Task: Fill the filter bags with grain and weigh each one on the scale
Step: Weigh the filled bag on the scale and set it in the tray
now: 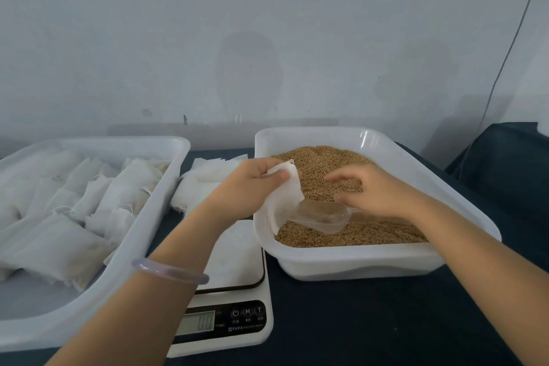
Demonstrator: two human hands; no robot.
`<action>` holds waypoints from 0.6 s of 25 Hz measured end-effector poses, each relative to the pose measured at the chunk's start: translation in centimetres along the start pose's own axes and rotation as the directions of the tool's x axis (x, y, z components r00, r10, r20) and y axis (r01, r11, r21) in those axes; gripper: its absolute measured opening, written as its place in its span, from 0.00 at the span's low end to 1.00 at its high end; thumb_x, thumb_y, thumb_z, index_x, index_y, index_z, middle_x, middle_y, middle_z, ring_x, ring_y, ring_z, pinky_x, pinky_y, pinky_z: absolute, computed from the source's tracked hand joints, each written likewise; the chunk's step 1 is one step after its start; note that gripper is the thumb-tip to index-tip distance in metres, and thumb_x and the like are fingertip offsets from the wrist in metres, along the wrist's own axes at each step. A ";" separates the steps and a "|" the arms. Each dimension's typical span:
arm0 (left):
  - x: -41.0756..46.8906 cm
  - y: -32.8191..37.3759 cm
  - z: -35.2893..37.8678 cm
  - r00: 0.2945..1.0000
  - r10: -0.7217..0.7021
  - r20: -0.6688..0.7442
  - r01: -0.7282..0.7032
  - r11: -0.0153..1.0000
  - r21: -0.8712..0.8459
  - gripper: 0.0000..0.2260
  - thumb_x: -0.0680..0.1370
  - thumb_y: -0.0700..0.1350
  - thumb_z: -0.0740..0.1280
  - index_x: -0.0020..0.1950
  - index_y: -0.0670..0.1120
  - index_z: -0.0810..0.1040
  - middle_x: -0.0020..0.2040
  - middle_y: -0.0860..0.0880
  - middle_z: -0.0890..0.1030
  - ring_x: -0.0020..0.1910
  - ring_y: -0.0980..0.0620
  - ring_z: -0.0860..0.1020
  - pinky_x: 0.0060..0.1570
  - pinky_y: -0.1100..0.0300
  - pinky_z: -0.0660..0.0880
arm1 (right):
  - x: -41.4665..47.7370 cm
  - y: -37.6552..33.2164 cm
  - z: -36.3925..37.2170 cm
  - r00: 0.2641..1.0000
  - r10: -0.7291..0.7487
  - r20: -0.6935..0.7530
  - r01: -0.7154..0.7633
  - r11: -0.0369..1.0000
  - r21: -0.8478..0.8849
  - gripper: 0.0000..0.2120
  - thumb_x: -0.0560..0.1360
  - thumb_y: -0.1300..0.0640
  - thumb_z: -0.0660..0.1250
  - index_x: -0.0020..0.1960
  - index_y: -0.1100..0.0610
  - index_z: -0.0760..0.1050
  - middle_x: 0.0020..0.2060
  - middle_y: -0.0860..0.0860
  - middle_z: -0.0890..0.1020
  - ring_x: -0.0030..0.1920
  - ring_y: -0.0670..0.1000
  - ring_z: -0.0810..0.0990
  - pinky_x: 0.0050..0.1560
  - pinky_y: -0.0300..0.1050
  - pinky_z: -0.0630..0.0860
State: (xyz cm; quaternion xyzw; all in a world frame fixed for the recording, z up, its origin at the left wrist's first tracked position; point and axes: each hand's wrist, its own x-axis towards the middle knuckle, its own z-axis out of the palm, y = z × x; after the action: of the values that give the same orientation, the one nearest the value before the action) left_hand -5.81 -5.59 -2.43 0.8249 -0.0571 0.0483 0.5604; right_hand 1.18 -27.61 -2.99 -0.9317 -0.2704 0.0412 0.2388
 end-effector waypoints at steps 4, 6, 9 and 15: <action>-0.6 1.3 -1.8 0.998 0.045 0.047 -0.049 0.994 0.097 0.10 0.80 0.41 0.61 0.49 0.47 0.82 0.49 0.39 0.82 0.43 0.48 0.77 0.47 0.55 0.72 | 0.0 -5.5 1.2 0.978 -0.209 0.007 0.189 0.897 0.400 0.20 0.70 0.50 0.73 0.61 0.45 0.75 0.54 0.39 0.81 0.55 0.38 0.78 0.59 0.40 0.74; -1.3 1.3 -2.9 0.997 0.071 0.008 -0.071 0.991 0.113 0.08 0.79 0.39 0.63 0.49 0.47 0.81 0.48 0.39 0.82 0.42 0.50 0.77 0.46 0.58 0.73 | 0.5 -7.7 2.3 0.978 -0.206 -0.023 0.194 0.872 0.450 0.17 0.70 0.52 0.73 0.58 0.50 0.78 0.49 0.45 0.84 0.50 0.43 0.82 0.55 0.45 0.78; -2.5 0.6 -5.0 0.992 0.111 -0.066 -0.106 0.992 0.075 0.07 0.77 0.36 0.66 0.51 0.46 0.79 0.44 0.51 0.83 0.43 0.58 0.80 0.46 0.66 0.75 | 1.3 -10.0 3.7 0.980 -0.199 -0.022 0.186 0.868 0.460 0.10 0.71 0.56 0.73 0.50 0.59 0.81 0.45 0.56 0.84 0.45 0.51 0.82 0.51 0.49 0.77; -4.7 -1.2 -9.7 0.995 0.023 -0.101 -0.002 0.978 0.207 0.14 0.71 0.45 0.74 0.51 0.57 0.73 0.49 0.52 0.79 0.45 0.59 0.78 0.41 0.70 0.73 | 2.8 -13.8 7.0 0.960 -0.280 -0.026 0.275 0.913 0.302 0.12 0.70 0.51 0.73 0.36 0.57 0.76 0.29 0.47 0.79 0.28 0.42 0.72 0.30 0.34 0.67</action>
State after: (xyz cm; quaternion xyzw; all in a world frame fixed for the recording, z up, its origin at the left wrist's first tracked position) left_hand -10.43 4.03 -0.66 0.8747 -0.0280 0.1001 0.4735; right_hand -4.59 -12.91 -2.58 -0.8359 -0.3924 0.0562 0.3797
